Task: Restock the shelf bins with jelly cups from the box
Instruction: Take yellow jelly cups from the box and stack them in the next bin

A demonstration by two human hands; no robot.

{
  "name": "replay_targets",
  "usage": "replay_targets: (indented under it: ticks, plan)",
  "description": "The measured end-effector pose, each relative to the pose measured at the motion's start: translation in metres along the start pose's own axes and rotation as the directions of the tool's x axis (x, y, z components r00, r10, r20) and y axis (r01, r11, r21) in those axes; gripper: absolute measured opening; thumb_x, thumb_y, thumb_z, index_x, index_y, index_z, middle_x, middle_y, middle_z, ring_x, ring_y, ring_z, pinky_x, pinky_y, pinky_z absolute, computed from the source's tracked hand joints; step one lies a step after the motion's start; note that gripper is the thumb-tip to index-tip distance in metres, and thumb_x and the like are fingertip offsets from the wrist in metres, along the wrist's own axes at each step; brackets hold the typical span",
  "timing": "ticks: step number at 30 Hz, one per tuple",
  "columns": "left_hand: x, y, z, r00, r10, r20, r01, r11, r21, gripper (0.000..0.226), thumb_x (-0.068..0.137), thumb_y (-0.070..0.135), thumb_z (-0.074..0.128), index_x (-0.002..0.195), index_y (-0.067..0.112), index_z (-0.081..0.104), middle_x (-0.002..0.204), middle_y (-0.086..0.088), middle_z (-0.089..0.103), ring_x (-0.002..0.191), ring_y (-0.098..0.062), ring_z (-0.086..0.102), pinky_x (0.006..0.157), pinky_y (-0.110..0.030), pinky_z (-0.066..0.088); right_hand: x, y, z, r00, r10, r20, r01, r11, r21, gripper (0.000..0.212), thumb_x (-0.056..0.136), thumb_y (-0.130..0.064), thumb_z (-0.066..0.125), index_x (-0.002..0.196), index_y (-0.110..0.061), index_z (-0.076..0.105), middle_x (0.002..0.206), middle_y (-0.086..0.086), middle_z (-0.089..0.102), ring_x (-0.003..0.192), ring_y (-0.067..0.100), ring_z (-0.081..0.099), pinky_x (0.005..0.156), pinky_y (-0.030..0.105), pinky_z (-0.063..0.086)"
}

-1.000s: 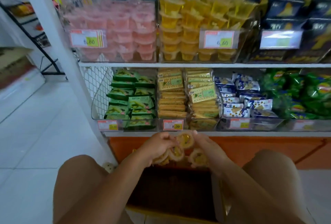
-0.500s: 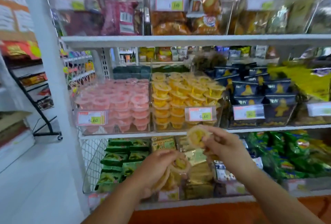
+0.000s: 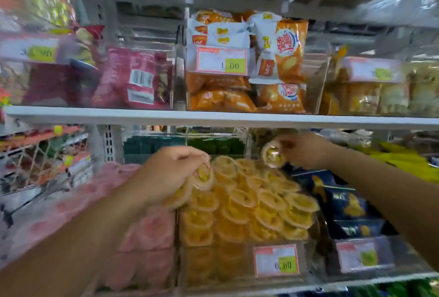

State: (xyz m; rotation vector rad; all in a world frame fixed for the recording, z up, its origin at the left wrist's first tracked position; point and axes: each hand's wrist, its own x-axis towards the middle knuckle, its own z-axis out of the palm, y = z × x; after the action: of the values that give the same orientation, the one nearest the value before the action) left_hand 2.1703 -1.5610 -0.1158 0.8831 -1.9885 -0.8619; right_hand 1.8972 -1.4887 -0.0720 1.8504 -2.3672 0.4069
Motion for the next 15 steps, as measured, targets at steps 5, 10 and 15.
replay_targets:
  ticks: [5,10,15]
  plan:
    - [0.045,-0.023,-0.016,0.996,0.08,0.039,-0.083,0.992,0.095,0.02,0.093,0.033,0.06,0.084,0.041,0.075,0.092,0.026,0.072,0.089,0.005,0.066,0.091,-0.028,0.05,0.091,0.026,0.015,0.949,0.138,0.284,-0.139,0.99,-0.016,0.018,0.099,-0.012,0.039,0.083,-0.011,0.047,0.064,0.0,0.039,0.049,0.007,0.037,0.047,0.017,0.032]
    - [0.057,-0.043,-0.028,0.999,0.028,0.02,-0.03,0.995,0.092,0.019,0.093,0.032,0.059,0.087,0.042,0.075,0.092,0.022,0.073,0.09,0.003,0.066,0.087,-0.025,0.049,0.135,0.046,0.041,0.852,0.098,0.514,-0.048,0.993,-0.111,0.017,0.085,0.004,0.051,0.088,0.018,0.059,0.064,0.014,0.047,0.047,0.018,0.047,0.051,0.03,0.05]
    - [0.055,-0.049,-0.033,0.999,0.034,-0.003,-0.034,0.997,0.074,0.017,0.094,0.026,0.058,0.089,0.035,0.072,0.082,0.022,0.072,0.076,0.012,0.063,0.062,-0.005,0.041,0.141,0.035,0.042,0.925,0.084,0.37,-0.053,0.994,-0.094,0.01,0.081,-0.021,0.066,0.076,-0.028,0.072,0.089,0.0,0.066,0.081,0.014,0.056,0.077,0.03,0.047]
